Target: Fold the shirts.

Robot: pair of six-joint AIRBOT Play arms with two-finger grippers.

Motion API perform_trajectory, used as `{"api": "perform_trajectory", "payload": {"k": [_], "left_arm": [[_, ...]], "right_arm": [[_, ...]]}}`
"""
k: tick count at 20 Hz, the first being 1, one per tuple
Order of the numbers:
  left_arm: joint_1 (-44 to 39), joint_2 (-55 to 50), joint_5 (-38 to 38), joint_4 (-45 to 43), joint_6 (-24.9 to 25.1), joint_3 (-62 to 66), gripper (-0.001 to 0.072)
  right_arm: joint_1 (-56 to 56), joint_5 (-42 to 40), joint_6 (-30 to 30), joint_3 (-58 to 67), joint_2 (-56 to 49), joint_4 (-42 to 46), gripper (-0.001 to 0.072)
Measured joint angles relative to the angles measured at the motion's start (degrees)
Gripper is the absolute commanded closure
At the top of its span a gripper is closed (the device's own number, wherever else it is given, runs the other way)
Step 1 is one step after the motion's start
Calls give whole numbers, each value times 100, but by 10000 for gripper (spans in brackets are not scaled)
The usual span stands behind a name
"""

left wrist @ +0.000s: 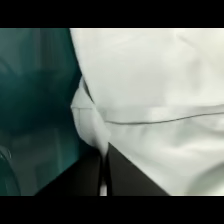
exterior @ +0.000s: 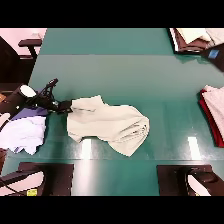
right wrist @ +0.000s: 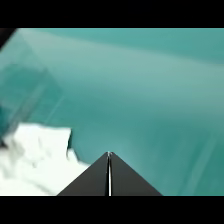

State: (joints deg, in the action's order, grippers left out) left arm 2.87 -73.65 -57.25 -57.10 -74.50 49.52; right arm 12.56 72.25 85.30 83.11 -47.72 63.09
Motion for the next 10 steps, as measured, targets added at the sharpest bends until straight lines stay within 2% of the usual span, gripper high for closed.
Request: {"api": "perform_trajectory", "payload": {"k": [2, 3, 4, 7, 10], "left_arm": [[2, 92, -105, -70, -2, 280, 680], [2, 157, -136, -118, -2, 428, 680], [7, 229, -146, -168, -4, 579, 680], [9, 391, -146, -280, -2, 973, 680], [11, 448, -111, -337, -2, 1152, 680]], "right_arm": [[-157, 116, 153, -654, 120, 9, 663], [-273, 203, 236, -1071, 181, 11, 444], [-387, 275, 284, -1499, 238, 4, 268], [-570, 387, 402, -2973, 308, -72, 263], [-352, -35, 437, -4354, 157, -463, 263]]}}
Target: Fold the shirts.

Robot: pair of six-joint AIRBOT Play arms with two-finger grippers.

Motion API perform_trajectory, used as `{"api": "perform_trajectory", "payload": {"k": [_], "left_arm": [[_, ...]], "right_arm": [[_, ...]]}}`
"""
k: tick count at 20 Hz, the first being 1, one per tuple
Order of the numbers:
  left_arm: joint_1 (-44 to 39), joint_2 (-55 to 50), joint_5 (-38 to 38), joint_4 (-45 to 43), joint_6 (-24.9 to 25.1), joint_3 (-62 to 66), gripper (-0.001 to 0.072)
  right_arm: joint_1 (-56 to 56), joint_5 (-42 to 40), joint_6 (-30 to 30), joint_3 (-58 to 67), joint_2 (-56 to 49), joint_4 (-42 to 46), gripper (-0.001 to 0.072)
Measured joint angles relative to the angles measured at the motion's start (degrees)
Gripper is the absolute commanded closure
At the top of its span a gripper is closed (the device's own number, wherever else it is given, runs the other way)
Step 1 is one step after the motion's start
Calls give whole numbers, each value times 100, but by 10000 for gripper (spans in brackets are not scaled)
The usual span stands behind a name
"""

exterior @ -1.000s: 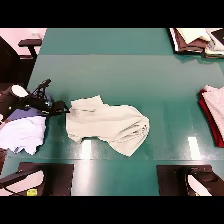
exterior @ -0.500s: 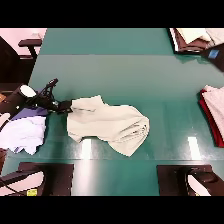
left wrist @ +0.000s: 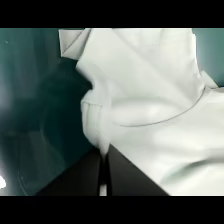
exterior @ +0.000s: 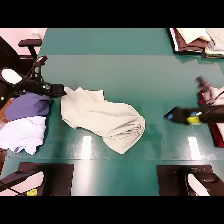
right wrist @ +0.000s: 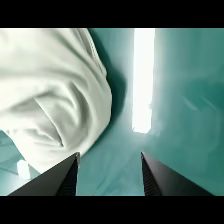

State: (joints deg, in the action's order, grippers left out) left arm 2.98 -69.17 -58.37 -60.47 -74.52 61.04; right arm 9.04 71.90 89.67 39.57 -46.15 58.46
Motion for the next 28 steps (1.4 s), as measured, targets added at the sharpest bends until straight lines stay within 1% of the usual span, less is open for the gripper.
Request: {"api": "perform_trajectory", "payload": {"k": [3, 7, 8, 10, 11, 14, 17, 19, 22, 28], "left_arm": [[0, 22, 22, -37, 0, 61, 679], [0, 31, 35, -52, 0, 92, 680], [0, 31, 37, -55, 0, 96, 679], [2, 31, 39, -59, 0, 98, 680], [2, 31, 42, -63, 0, 98, 680], [2, 46, -13, -107, 59, 201, 680], [2, 264, -160, -256, 144, 697, 681], [0, 608, -177, -315, 175, 1283, 681], [0, 1241, -160, -350, 199, 2312, 681], [-4, 2389, -162, -297, 179, 4087, 682]], "right_arm": [[584, -780, 17, -772, -457, -448, 263], [1447, -1604, 20, -817, -1300, -754, 264], [1598, -1729, 20, -723, -1506, -785, 307], [1818, -1875, 15, -476, -1926, -835, 602], [1882, -1923, -15, -330, -2118, -839, 693], [1947, -1932, -107, 168, -2459, -581, 694], [1720, -1364, -114, 922, -2319, 157, 695], [1460, -903, -72, 1556, -1956, 732, 695], [1005, -319, -24, 2579, -1204, 1283, 695], [415, 608, 17, 4260, 46, 1567, 696]]}}
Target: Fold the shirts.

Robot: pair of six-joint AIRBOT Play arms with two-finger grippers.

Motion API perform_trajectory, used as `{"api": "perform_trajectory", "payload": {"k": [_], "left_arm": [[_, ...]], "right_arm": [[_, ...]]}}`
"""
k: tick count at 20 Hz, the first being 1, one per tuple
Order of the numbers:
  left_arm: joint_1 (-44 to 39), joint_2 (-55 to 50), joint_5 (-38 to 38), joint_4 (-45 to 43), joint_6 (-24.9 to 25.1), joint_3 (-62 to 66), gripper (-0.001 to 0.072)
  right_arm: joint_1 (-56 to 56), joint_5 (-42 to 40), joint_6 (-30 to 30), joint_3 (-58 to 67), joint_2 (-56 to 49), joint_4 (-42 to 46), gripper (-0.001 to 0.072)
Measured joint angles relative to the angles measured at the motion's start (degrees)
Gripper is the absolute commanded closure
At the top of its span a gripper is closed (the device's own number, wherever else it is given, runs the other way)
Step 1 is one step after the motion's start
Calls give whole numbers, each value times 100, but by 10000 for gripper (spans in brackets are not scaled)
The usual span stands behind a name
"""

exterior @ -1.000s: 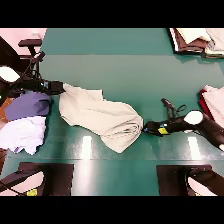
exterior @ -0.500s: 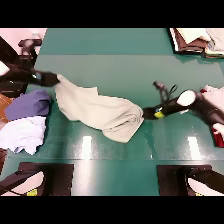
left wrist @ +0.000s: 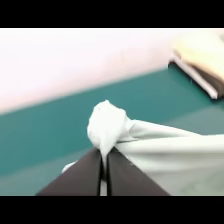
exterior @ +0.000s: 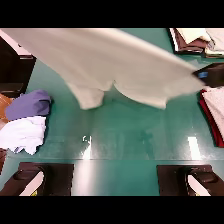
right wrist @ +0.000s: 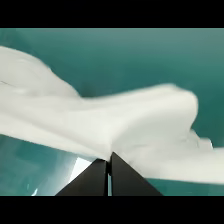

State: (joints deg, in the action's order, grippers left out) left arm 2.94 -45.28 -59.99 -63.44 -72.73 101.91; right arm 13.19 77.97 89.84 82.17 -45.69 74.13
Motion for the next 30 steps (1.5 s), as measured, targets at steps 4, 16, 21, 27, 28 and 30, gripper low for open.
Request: {"api": "perform_trajectory", "payload": {"k": [4, 16, 21, 27, 28, 30], "left_arm": [[2, 352, -4, 129, -55, 654, 682], [2, -1904, -1344, 212, -92, 914, 681], [7, -4033, -1832, 166, -227, 914, 583], [11, -5364, -1700, -199, -629, 918, 186], [24, -5431, -1720, -275, -695, 918, 186], [111, -5442, -1845, -389, -802, 920, 186]], "right_arm": [[-378, 599, 50, 994, 232, 72, 695], [-350, 1635, 109, 2072, -2485, 146, 695], [-129, 831, 2, 1545, -4118, 125, 694], [-107, 560, -44, 2371, -5287, 61, 297], [-116, 632, -90, 2540, -5368, 39, 299], [-210, 894, -267, 2758, -5390, -225, 300]]}}
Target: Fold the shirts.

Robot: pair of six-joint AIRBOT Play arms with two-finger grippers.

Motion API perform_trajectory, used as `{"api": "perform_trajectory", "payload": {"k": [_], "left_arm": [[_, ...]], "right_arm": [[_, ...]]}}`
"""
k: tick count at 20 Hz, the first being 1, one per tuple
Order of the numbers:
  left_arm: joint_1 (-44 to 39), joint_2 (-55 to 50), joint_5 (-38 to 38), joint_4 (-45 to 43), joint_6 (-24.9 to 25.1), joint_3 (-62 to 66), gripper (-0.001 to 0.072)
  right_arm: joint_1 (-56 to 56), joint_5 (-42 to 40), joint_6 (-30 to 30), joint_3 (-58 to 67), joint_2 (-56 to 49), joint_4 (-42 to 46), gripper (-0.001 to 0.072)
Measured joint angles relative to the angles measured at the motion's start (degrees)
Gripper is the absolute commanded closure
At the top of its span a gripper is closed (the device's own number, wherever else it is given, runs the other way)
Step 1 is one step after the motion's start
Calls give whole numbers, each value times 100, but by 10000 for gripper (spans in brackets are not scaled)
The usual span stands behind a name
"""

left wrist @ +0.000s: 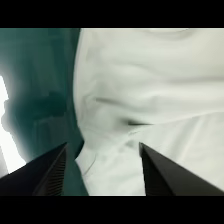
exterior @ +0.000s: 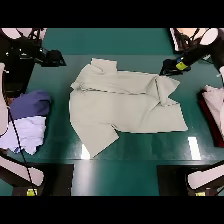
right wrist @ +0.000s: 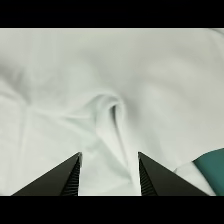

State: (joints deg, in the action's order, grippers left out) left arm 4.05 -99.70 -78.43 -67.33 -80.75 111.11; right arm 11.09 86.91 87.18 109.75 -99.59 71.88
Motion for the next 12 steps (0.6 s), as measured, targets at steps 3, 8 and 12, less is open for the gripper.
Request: {"api": "perform_trajectory", "payload": {"k": [3, 8, 12], "left_arm": [[199, 175, -278, -81, -79, -234, 186], [382, 1150, -258, -125, -59, -2011, 186], [422, 2240, 328, -46, 105, -4199, 186]], "right_arm": [[-236, 328, -219, -319, 378, -544, 300], [-616, 214, -348, -2103, 1716, -984, 303], [-776, -59, -400, -3609, 2793, -1545, 303]]}}
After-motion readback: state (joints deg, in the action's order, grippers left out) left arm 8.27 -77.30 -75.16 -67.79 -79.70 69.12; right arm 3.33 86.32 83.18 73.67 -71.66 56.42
